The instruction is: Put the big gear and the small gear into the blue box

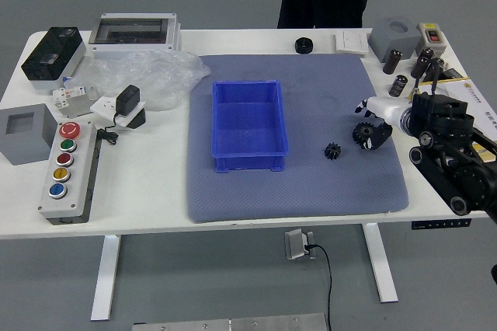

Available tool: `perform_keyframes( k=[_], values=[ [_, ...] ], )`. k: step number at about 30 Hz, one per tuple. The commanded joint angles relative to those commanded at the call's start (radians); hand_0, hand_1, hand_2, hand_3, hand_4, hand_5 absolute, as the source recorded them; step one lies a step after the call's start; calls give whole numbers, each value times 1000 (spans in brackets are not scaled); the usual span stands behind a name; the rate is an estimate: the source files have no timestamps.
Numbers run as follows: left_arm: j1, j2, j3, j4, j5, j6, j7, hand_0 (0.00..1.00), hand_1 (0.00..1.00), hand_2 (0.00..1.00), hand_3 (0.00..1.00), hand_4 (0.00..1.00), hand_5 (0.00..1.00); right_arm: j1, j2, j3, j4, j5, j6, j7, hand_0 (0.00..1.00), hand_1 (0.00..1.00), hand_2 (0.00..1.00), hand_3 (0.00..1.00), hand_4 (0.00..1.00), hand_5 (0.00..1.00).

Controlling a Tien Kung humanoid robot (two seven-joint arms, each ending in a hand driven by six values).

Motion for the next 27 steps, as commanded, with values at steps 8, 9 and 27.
perform_keyframes(
  k=[8,9,27],
  values=[
    [1,-1,1,0,-3,0,0,812,810,801,734,482,152,15,8,-14,-31,5,-1,-1,878,793,794,820,773,201],
    [1,-1,1,0,-3,0,0,812,810,801,734,482,152,16,9,-16,-35,6,-1,-2,878,793,794,820,773,201],
    [1,0,-1,0,-4,1,-1,812,811,790,733,482,151,23,14,-30,-54,5,2,-10,857,759,772,789,762,223]
  ],
)
